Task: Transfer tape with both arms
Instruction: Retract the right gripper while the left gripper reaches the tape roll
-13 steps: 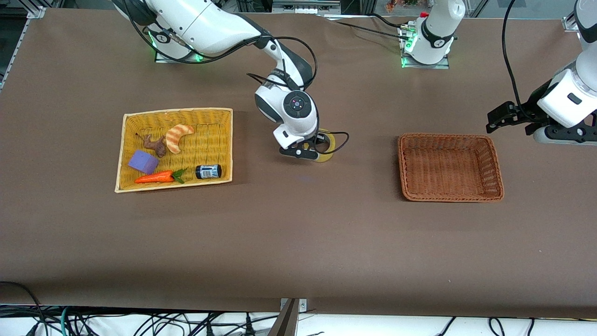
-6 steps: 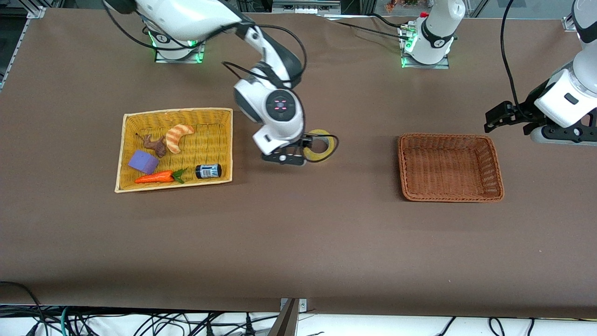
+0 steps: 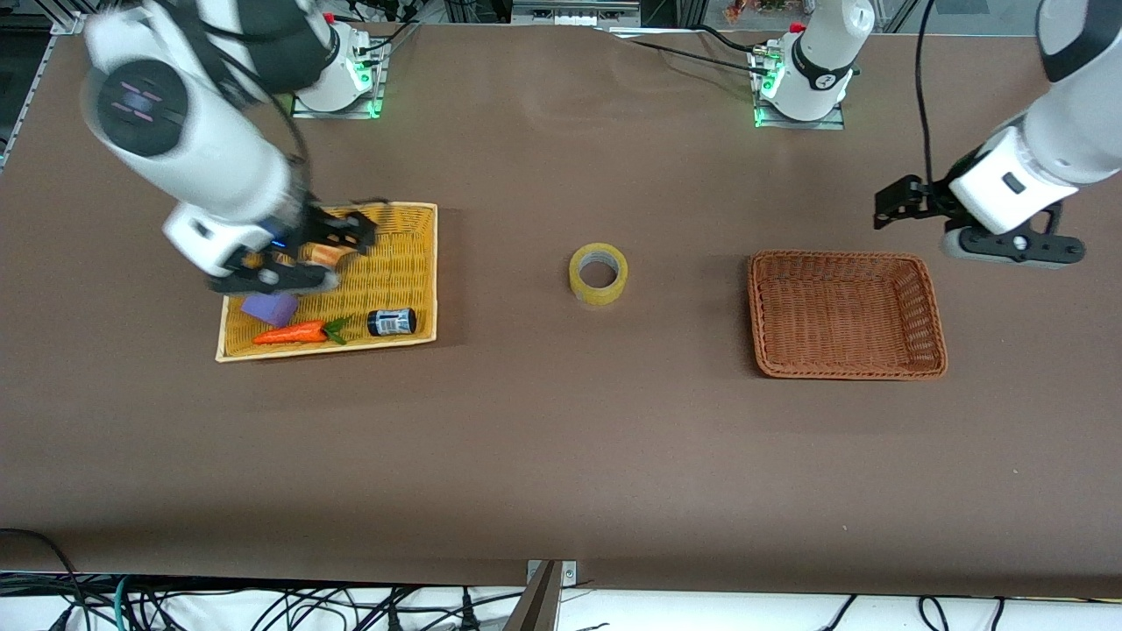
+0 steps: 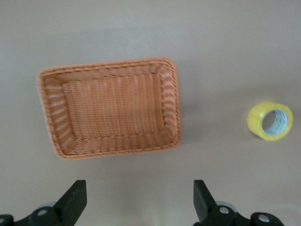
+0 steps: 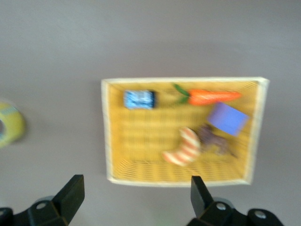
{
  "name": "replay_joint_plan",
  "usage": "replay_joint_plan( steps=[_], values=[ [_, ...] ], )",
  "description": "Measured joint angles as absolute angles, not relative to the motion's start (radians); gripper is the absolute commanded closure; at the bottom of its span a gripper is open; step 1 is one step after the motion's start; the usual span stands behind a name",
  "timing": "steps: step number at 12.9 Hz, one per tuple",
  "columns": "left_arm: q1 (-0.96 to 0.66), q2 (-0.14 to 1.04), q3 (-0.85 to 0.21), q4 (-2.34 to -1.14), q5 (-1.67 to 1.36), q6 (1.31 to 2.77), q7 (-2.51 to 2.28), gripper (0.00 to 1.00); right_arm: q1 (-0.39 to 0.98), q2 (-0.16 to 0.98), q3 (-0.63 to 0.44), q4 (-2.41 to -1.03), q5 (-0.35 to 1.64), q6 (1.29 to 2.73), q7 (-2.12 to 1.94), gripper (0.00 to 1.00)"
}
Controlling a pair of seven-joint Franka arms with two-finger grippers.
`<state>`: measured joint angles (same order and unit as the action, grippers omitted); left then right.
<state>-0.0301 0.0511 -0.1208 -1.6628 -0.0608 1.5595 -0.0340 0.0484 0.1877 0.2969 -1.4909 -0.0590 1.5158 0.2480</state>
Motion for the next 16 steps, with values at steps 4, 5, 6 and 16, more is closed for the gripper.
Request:
replay_joint_plan(
  steps=[4, 5, 6, 16],
  values=[
    [-0.037, 0.185, -0.329, -1.687, -0.064, 1.641, -0.118, 0.00, -0.046, 0.068, 0.187, -1.551, 0.012, 1.461, -0.017, 0.00],
    [-0.040, 0.234, -0.377, -1.698, -0.064, 1.697, -0.155, 0.00, -0.062, 0.059, 0.185, -1.562, 0.016, 1.461, -0.037, 0.00],
    [-0.051, 0.285, -0.416, -1.714, -0.064, 1.769, -0.212, 0.00, -0.071, 0.054, 0.187, -1.569, 0.017, 1.461, -0.045, 0.00],
    [-0.241, 0.612, -0.443, -1.853, 0.169, 2.355, -0.382, 0.22, -0.154, 0.001, 0.266, -1.611, 0.014, 1.416, -0.094, 0.00]
  ],
)
